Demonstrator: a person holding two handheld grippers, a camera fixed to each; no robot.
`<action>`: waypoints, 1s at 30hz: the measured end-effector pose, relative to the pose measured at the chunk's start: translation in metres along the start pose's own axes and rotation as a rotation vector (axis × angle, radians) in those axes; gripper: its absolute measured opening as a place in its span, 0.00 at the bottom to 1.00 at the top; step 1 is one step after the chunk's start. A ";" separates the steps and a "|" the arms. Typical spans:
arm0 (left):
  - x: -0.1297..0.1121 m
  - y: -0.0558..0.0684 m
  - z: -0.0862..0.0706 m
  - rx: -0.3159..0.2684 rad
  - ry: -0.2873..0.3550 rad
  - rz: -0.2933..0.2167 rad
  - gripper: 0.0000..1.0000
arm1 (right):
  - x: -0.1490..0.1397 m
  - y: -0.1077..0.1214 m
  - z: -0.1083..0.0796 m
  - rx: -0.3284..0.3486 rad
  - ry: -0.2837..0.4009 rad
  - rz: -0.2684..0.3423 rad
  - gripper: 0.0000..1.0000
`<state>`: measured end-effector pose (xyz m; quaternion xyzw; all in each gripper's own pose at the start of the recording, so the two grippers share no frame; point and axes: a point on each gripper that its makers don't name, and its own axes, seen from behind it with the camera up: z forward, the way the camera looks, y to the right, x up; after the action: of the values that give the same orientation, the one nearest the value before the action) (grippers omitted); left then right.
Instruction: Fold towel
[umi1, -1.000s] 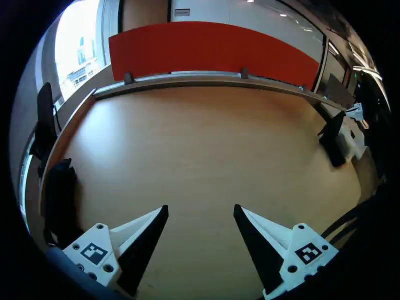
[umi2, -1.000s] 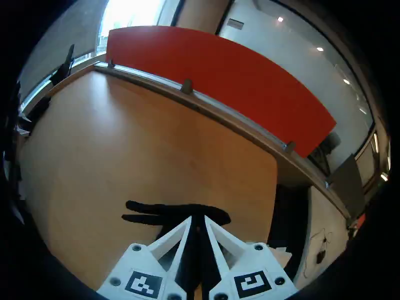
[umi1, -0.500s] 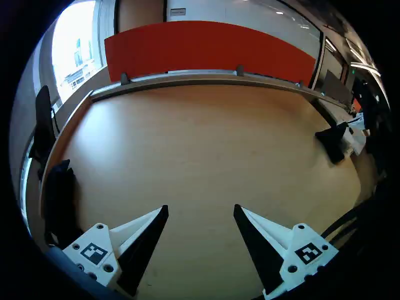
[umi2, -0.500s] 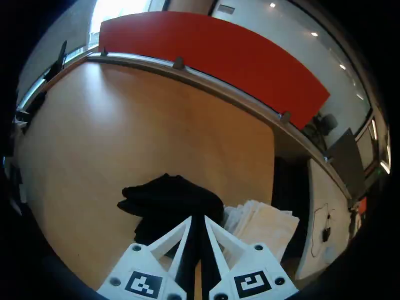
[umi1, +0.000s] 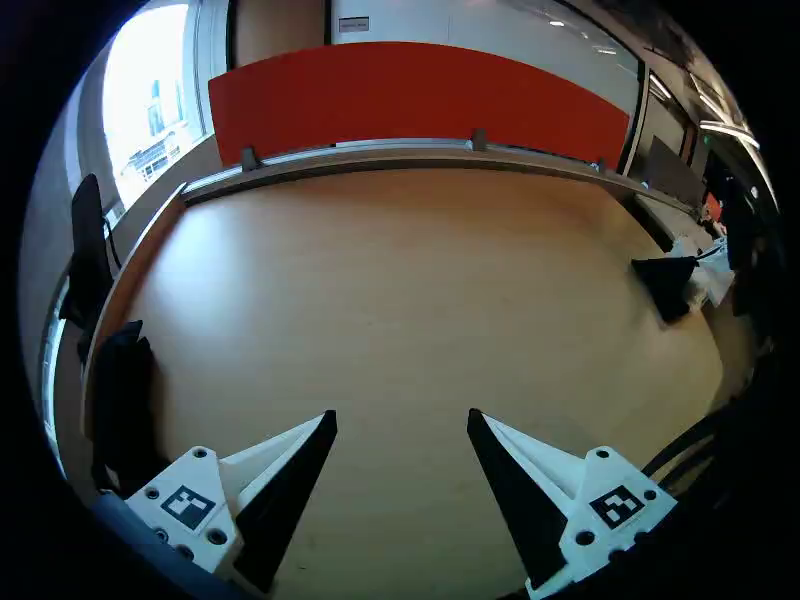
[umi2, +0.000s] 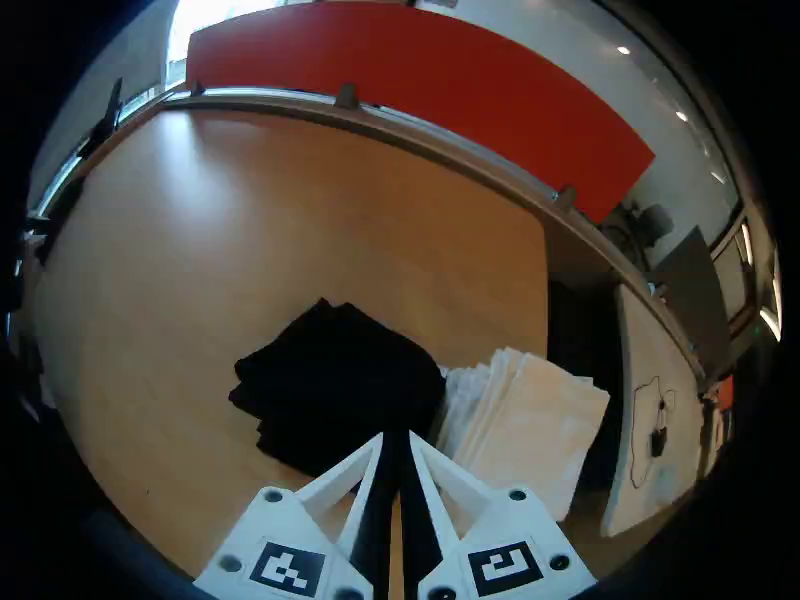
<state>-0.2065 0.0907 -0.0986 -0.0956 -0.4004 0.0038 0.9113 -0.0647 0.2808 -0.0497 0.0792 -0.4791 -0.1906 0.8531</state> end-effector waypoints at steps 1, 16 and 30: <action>0.000 0.000 0.000 0.001 0.000 0.000 0.97 | -0.004 0.000 0.001 -0.002 -0.008 0.004 0.05; -0.002 -0.002 -0.001 0.008 -0.007 0.007 0.97 | -0.047 0.004 0.010 -0.026 -0.091 0.074 0.05; -0.004 0.001 -0.001 0.011 -0.011 0.011 0.97 | -0.073 -0.004 0.023 -0.024 -0.141 0.103 0.05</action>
<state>-0.2080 0.0912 -0.1021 -0.0929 -0.4051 0.0115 0.9095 -0.1191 0.3072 -0.0962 0.0307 -0.5391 -0.1574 0.8268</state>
